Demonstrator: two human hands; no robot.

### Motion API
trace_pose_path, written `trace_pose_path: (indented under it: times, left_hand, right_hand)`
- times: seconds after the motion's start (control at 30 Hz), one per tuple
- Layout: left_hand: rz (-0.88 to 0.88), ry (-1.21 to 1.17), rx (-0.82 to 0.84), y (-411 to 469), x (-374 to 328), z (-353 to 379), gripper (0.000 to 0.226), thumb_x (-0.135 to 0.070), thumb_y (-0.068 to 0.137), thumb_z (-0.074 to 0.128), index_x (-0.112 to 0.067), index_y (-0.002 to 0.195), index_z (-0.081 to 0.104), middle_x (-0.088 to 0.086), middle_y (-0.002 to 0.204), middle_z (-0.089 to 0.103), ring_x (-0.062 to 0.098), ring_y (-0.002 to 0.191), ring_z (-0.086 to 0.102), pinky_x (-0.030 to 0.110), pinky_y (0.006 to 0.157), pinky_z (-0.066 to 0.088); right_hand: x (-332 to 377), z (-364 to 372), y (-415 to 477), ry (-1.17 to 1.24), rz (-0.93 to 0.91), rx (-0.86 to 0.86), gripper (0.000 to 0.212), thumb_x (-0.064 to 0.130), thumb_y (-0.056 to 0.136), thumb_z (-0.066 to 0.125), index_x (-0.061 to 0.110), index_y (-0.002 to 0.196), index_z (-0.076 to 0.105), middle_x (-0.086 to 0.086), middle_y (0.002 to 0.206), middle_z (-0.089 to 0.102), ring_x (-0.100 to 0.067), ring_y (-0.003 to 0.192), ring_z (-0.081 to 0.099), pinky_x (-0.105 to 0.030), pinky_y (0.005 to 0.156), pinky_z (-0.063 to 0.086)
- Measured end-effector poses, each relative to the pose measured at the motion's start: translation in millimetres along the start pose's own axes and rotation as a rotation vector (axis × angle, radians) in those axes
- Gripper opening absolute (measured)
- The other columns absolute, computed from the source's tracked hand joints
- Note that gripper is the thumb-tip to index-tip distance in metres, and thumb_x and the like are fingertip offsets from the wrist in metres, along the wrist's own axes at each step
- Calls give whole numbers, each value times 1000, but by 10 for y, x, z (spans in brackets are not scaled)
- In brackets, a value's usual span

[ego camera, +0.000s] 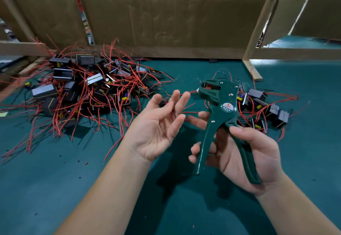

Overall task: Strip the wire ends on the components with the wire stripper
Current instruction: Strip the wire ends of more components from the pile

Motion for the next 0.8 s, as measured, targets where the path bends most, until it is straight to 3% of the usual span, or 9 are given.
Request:
trace_pose_path:
  times: [0.17, 0.37, 0.57, 0.8]
  left_hand:
    - [133, 307, 62, 43, -15, -52, 18, -13, 89, 49, -25, 97, 60, -5, 106, 72, 13, 89, 71, 21, 48, 53]
    - [374, 699, -9, 63, -73, -111, 15, -7, 84, 61, -16, 94, 69, 2, 91, 75, 10, 76, 69, 20, 61, 54]
    - [443, 766, -55, 62, -32, -96, 18, 2, 82, 66, -13, 91, 69, 1, 80, 74, 8, 71, 69, 18, 61, 53]
    - [411, 830, -58, 60, -29, -108, 15, 0, 80, 70, -11, 90, 68, -1, 65, 69, 10, 61, 66, 20, 56, 53]
  right_hand:
    - [-48, 19, -10, -13, 35, 45, 67, 20, 64, 80, -1, 124, 58, -26, 136, 49, -43, 80, 66, -56, 76, 53]
    - [-32, 23, 1, -38, -27, 37, 69, 22, 67, 78, -4, 126, 54, -24, 140, 46, -42, 80, 65, -56, 77, 52]
    - [-5, -9, 2, -78, -69, -23, 73, 22, 63, 81, -3, 126, 55, -22, 132, 53, -43, 79, 66, -56, 76, 53]
    - [-16, -29, 24, -140, -97, -64, 72, 21, 61, 82, -1, 125, 57, -26, 103, 61, -45, 78, 64, -59, 76, 51]
Point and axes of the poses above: each hand's wrist, its own y-axis towards the middle knuckle, its own z-axis out of the palm, x = y × z, the point moved 4 cm from there along y, towards the middle knuckle
